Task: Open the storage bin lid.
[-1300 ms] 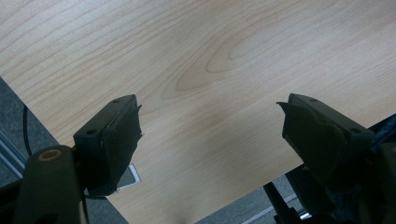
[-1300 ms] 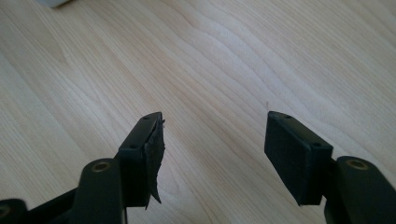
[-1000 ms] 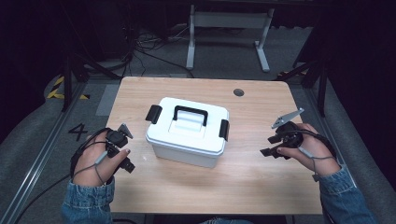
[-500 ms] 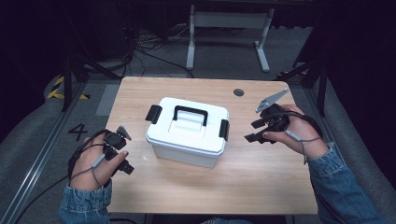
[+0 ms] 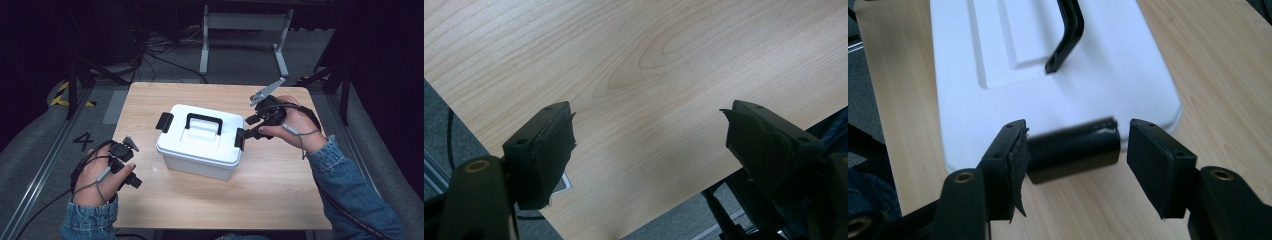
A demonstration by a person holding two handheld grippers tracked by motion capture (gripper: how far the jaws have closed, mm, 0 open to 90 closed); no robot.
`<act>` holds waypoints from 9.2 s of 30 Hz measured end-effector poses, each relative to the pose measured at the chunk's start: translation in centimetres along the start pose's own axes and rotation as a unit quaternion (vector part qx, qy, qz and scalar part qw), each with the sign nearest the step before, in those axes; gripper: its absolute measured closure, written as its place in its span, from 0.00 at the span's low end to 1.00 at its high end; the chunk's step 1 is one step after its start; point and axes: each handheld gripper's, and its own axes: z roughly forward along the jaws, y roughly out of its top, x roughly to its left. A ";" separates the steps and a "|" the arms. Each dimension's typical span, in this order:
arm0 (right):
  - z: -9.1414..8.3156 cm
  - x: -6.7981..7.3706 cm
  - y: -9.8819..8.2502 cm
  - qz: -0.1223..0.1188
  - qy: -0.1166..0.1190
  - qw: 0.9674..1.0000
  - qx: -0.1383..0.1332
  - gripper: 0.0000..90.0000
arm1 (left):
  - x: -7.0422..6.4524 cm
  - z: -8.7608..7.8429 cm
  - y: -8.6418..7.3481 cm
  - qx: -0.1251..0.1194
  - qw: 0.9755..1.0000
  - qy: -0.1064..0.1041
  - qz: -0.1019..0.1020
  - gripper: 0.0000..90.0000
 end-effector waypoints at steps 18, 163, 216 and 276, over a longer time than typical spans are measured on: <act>4.4 -0.7 4.2 -0.012 0.021 1.000 0.001 0.49 | 0.3 0.1 0.0 -0.001 1.000 0.002 0.001 0.22; -1.8 -13.9 -10.2 0.137 -0.120 0.983 0.011 0.94 | 0.4 0.8 0.3 0.013 1.000 -0.006 0.002 0.22; 0.0 -13.3 -15.9 0.161 -0.147 0.973 -0.077 0.49 | 0.1 1.3 1.6 0.026 1.000 -0.005 0.008 0.22; 5.8 3.3 -17.1 0.037 0.016 0.999 0.015 0.44 | 0.1 0.7 0.6 0.013 1.000 -0.003 0.007 0.22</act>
